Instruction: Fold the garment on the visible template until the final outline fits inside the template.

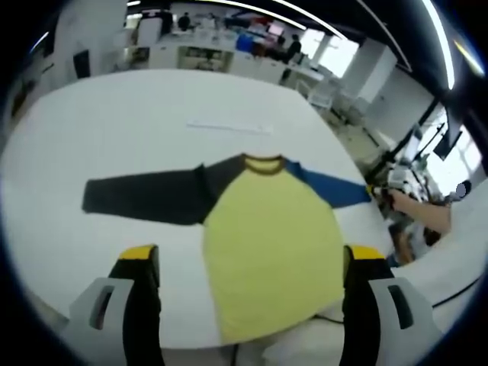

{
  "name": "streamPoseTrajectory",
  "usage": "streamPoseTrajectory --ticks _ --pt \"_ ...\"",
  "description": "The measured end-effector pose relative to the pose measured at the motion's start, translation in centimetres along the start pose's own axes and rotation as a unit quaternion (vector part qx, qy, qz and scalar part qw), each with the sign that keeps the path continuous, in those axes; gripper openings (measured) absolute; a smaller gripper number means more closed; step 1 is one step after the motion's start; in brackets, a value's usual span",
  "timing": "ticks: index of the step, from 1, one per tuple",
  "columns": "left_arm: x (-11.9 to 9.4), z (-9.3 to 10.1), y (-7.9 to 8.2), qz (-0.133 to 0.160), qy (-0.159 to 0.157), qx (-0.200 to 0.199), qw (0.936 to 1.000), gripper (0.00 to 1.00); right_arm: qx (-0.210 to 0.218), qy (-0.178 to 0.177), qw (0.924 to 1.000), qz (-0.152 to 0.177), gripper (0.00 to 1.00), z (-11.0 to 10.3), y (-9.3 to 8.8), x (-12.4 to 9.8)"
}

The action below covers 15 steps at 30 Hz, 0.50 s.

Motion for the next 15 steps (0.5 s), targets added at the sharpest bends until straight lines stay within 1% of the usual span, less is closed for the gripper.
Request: streamPoseTrajectory --ticks 1,2,3,8,15 --pt "0.0 0.0 0.0 0.000 0.000 0.000 1.0000 0.96 -0.011 -0.012 0.9999 0.004 0.03 0.5 0.3 0.0" --pt "0.0 0.0 0.0 0.001 -0.001 -0.001 1.0000 0.96 -0.015 -0.018 0.9997 0.002 0.03 0.6 0.2 -0.1" --pt "0.0 0.0 0.0 0.001 -0.001 -0.001 1.0000 0.96 -0.014 -0.018 0.9997 -0.001 0.03 0.5 0.2 -0.2" --pt "-0.3 -0.1 -0.1 0.004 -0.004 -0.001 1.0000 0.96 -0.012 -0.026 0.9996 0.007 0.03 0.3 0.7 -1.1" --pt "-0.7 -0.1 -0.8 0.007 -0.011 -0.004 0.9999 0.95 -0.030 -0.046 0.9984 0.012 0.02 0.3 2.0 -2.8"
Point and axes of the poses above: the point that each gripper's makers call its tool centre point, and the gripper's own axes: x roughly forward along the fingers, z roughly to its right, y roughly out of its top, the point moved 2 cm from there along -x, roughly backward along the fingers, and after that the axes turned 5 degrees about -z, right-handed, at the moved point
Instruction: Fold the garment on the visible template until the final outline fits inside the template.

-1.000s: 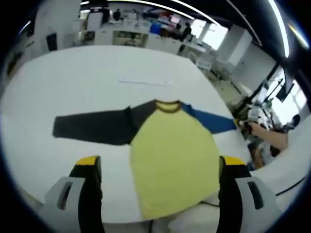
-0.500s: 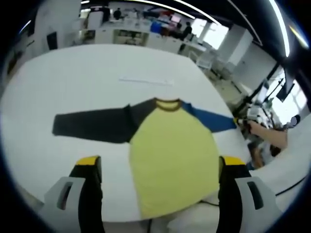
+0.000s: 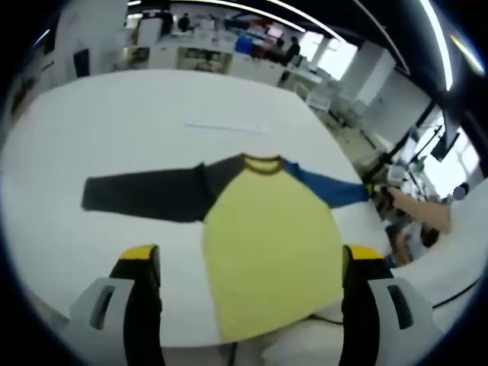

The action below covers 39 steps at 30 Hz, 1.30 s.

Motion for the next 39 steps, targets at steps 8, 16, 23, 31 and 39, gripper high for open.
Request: streamPoseTrajectory --ticks 8,16,23,31,39 --pt "-0.3 -0.2 -0.6 -0.002 -0.012 0.002 0.9999 0.95 -0.014 -0.013 0.9998 0.005 0.03 0.6 1.0 -1.4" --pt "-0.2 -0.6 -0.7 -0.005 -0.026 0.011 0.9996 0.95 -0.014 -0.012 0.9998 -0.001 0.03 -0.4 0.0 -2.9" --pt "0.0 -0.5 -0.7 -0.006 -0.046 0.025 0.9986 0.94 0.009 0.027 0.9985 0.047 0.02 -0.2 2.2 -3.1" --pt "-0.2 -1.2 -0.2 -0.003 -0.059 0.037 0.9975 0.94 -0.007 0.101 0.9910 0.088 0.02 -4.6 5.5 -6.1" --pt "-0.3 -1.7 0.3 0.000 -0.069 0.046 0.9966 0.94 -0.019 0.154 0.9813 0.113 0.02 -9.5 7.7 -9.5"
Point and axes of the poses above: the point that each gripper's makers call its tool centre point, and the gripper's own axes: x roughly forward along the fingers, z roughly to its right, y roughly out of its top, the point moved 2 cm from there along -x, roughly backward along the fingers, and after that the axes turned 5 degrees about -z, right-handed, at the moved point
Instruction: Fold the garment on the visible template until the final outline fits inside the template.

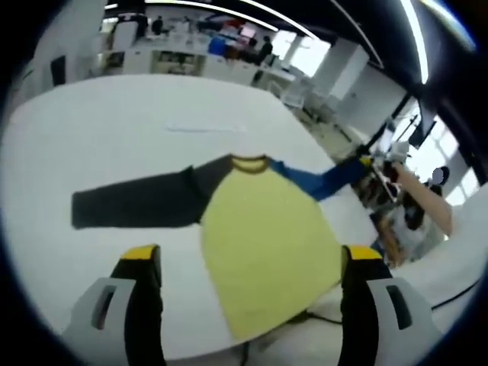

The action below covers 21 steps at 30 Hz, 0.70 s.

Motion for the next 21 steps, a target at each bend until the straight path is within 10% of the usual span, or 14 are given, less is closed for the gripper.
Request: streamPoseTrajectory --ticks 21 --pt "-0.5 -0.2 -0.3 0.013 -0.013 0.000 0.9998 0.93 0.018 0.127 0.9907 0.045 0.02 -11.2 5.3 -2.8"
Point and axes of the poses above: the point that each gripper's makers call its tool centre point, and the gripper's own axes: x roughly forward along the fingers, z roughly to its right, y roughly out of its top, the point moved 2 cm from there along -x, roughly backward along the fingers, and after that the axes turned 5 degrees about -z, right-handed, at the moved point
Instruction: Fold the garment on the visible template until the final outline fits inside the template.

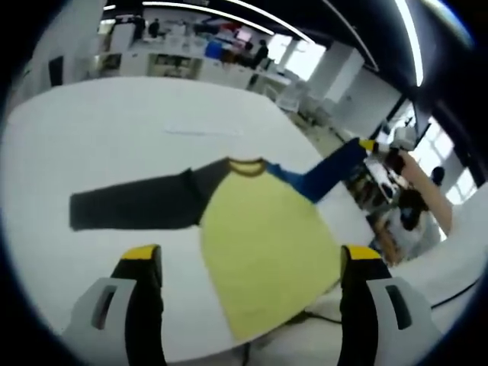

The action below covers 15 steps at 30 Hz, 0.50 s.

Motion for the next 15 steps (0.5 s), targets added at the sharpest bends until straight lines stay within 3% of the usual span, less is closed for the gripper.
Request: streamPoseTrajectory --ticks 15 --pt "-0.5 0.2 -0.7 0.013 -0.001 -0.012 0.9998 0.93 0.005 0.076 0.9971 -0.005 0.02 -6.0 1.2 0.9"
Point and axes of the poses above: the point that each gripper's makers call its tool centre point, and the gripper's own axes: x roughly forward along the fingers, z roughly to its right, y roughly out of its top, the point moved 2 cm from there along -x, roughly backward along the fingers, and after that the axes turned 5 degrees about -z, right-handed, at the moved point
